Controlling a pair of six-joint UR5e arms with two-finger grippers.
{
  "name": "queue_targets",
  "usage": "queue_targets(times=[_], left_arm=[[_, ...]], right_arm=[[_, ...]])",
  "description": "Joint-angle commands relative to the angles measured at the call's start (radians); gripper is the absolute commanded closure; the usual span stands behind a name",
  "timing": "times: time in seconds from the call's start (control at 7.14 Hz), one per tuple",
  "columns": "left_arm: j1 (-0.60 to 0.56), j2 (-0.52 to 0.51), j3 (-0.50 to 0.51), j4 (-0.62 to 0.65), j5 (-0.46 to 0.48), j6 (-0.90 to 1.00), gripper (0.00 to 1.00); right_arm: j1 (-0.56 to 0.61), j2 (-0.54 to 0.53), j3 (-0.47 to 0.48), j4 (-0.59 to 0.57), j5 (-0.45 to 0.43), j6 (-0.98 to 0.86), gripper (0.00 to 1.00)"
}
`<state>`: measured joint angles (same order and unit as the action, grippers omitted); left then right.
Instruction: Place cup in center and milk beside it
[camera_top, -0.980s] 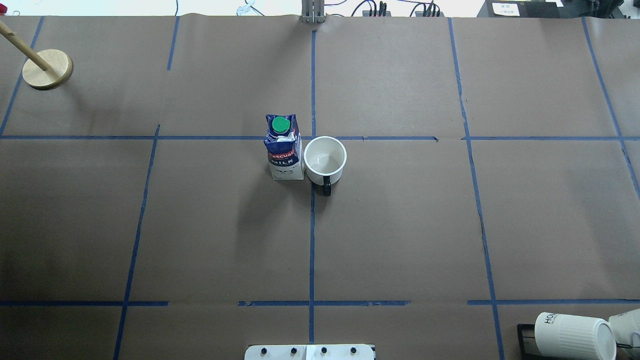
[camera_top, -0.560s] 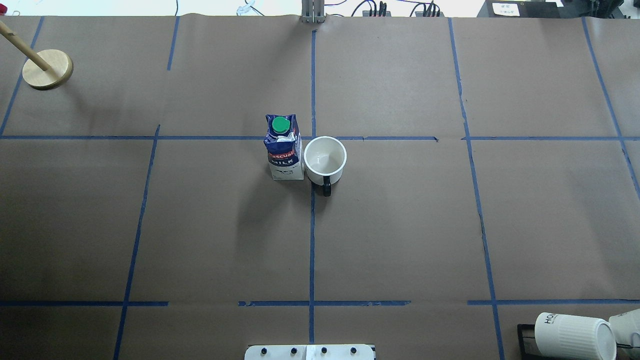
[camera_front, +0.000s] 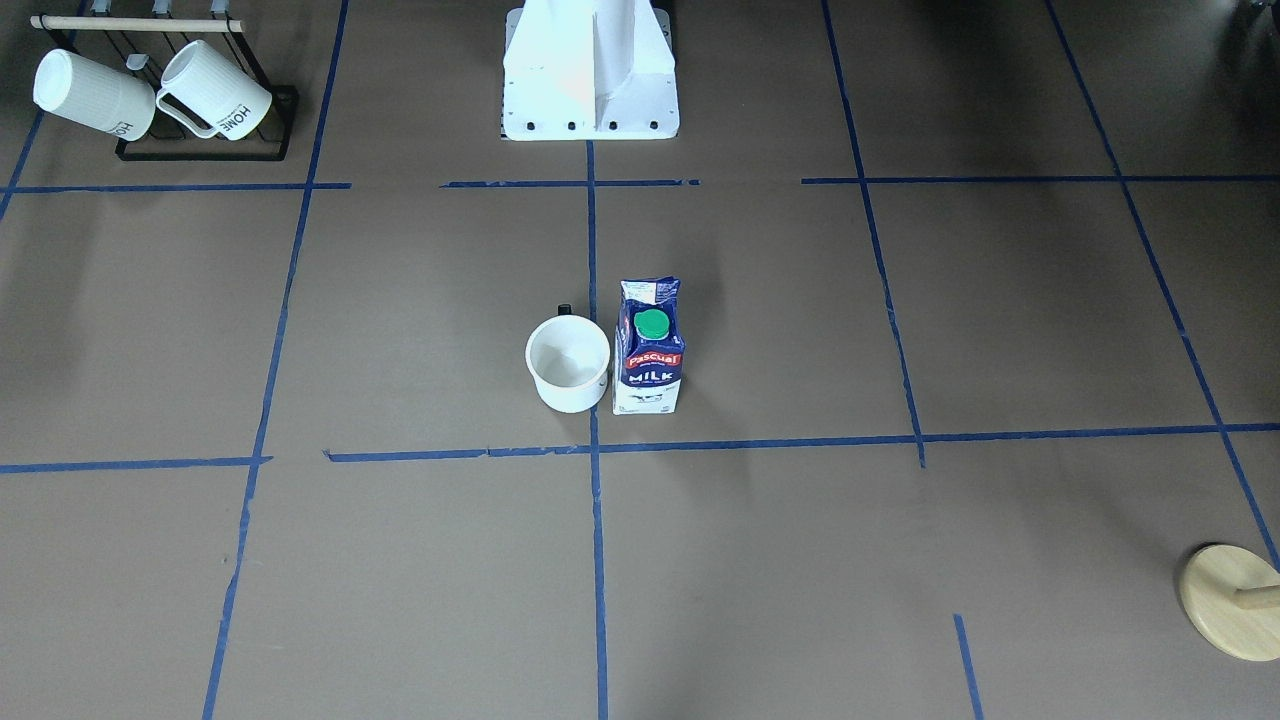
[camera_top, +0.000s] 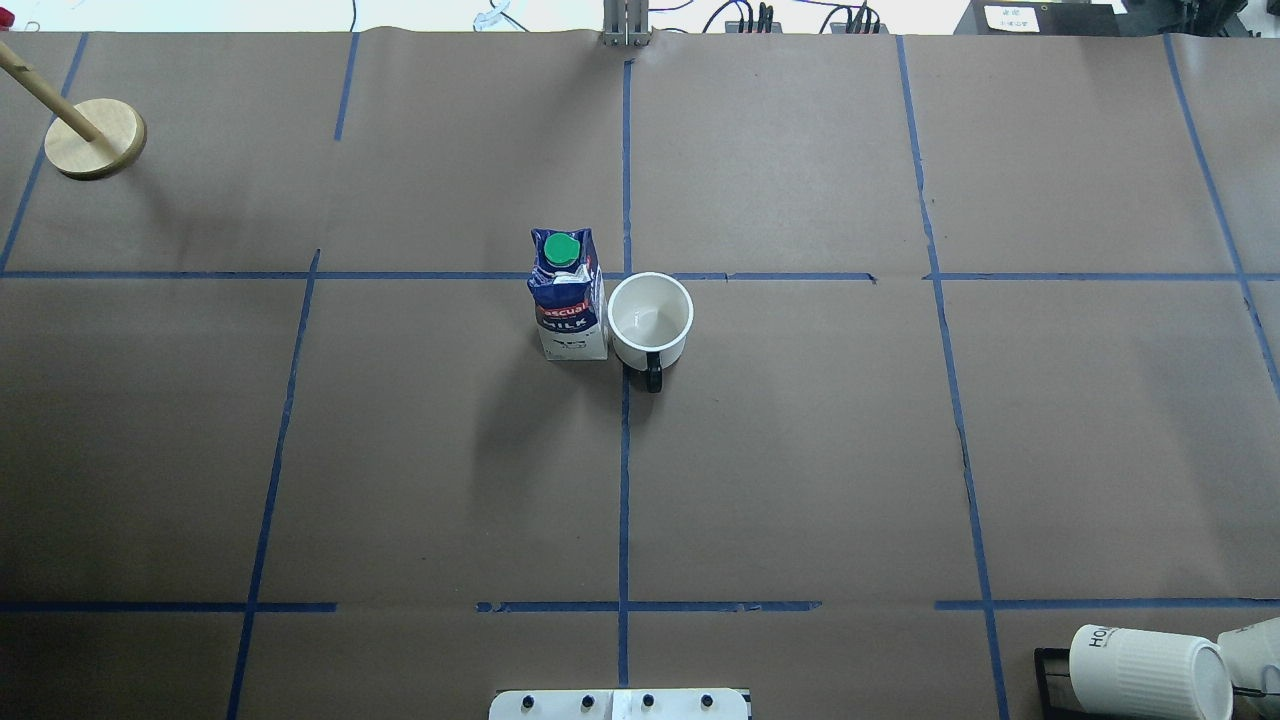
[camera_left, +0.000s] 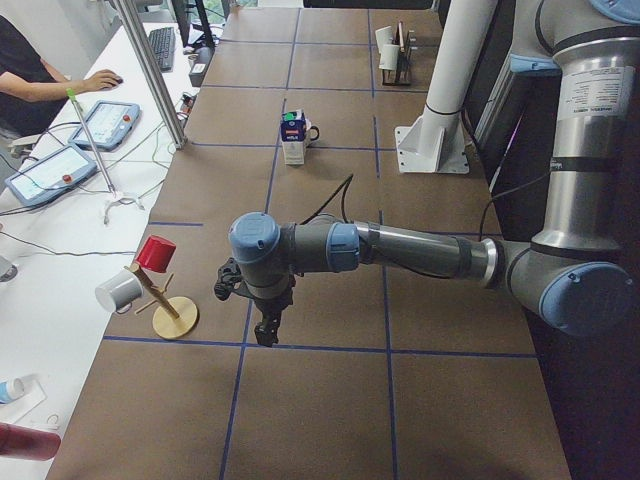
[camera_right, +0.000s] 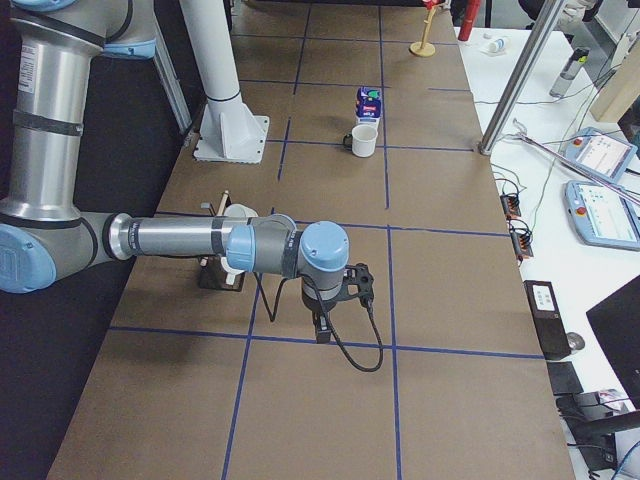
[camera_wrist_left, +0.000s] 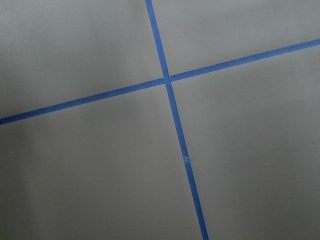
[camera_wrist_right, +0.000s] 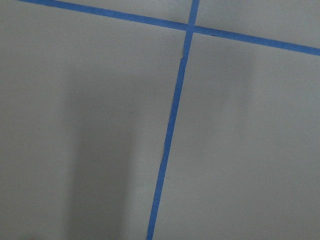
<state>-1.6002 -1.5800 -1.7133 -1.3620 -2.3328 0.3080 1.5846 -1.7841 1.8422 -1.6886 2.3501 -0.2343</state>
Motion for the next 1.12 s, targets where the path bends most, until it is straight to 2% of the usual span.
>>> queue_targets(times=[0.0, 0.98], left_arm=[[0.000, -0.005, -0.002, 0.001, 0.010, -0.003, 0.00], [0.002, 0.008, -0.017, 0.009, 0.010, 0.000, 0.00]], right_arm=[[0.000, 0.000, -0.001, 0.000, 0.000, 0.003, 0.00], [-0.002, -0.006, 0.002, 0.001, 0.006, 0.006, 0.00]])
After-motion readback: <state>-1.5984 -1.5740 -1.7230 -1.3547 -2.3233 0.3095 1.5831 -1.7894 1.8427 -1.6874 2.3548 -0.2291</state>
